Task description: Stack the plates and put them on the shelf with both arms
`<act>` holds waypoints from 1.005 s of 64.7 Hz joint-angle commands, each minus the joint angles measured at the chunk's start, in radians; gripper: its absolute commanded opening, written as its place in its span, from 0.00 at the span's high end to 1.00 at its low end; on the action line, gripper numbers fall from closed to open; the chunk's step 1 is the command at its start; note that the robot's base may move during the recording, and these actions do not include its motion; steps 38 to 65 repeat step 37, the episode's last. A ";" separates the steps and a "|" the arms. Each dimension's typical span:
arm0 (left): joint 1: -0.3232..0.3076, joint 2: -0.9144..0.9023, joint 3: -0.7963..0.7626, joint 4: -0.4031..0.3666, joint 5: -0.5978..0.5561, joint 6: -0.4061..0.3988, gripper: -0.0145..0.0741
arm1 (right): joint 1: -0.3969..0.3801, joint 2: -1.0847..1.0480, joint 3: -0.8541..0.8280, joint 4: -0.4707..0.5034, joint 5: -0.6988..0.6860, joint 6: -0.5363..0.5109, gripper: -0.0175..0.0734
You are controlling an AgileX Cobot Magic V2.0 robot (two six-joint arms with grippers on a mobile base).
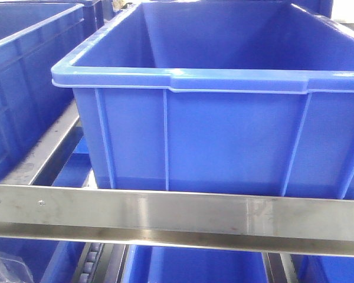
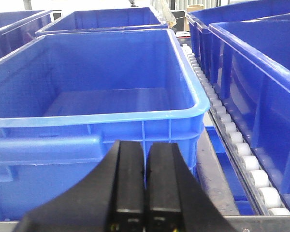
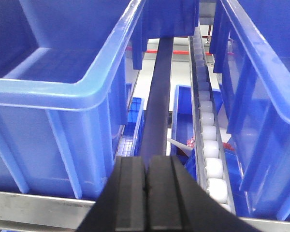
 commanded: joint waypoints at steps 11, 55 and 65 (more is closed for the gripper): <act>0.001 -0.023 0.004 -0.009 -0.087 -0.007 0.74 | -0.003 -0.017 0.002 -0.009 -0.087 -0.003 0.75; 0.001 -0.023 0.004 -0.009 -0.087 -0.007 0.74 | -0.003 -0.017 0.002 -0.009 -0.087 -0.003 0.75; 0.001 -0.023 0.004 -0.009 -0.087 -0.007 0.74 | -0.003 -0.017 0.002 -0.009 -0.087 -0.003 0.75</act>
